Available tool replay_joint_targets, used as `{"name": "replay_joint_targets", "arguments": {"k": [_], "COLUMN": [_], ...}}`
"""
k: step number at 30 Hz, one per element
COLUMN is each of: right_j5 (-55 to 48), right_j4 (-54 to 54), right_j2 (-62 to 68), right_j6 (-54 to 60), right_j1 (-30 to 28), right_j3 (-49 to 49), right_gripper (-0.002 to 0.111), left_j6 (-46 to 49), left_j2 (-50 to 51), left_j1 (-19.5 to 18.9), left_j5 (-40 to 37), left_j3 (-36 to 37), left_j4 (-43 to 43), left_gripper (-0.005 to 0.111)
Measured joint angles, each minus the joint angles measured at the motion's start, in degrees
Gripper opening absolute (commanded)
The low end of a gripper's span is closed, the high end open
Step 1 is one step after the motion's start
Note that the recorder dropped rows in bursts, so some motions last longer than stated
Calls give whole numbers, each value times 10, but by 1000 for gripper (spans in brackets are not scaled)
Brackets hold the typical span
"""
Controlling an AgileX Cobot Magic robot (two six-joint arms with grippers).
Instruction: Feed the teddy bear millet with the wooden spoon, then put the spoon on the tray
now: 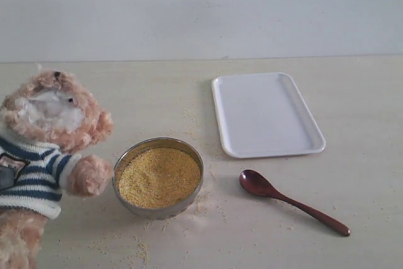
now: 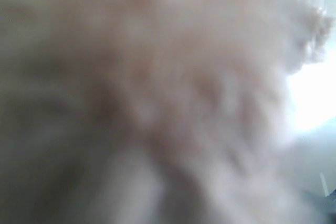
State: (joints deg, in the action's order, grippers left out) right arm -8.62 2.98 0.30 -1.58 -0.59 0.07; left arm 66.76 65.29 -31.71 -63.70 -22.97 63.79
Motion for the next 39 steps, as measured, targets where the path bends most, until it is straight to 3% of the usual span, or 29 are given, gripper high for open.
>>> {"name": "replay_joint_targets", "arguments": {"k": [8,15,30,39], "right_j5": [0,0,0,0], "right_j4": [0,0,0,0], "right_j2": [0,0,0,0], "right_j6": [0,0,-1,-1], "right_j1": [6,6,6,6], "right_j3": [0,0,0,0], "right_gripper": [0,0,0,0], "left_j6": [4,4,59,73], "left_j2": [-11,-3,237,298], "left_j1": [-9,-16,-28,-28], "left_j5": [-4,40,8,6], "left_j3": [18,18,-46,-51], "left_j4": [6,6,22,38], "left_gripper": [5,5,5,5]}}
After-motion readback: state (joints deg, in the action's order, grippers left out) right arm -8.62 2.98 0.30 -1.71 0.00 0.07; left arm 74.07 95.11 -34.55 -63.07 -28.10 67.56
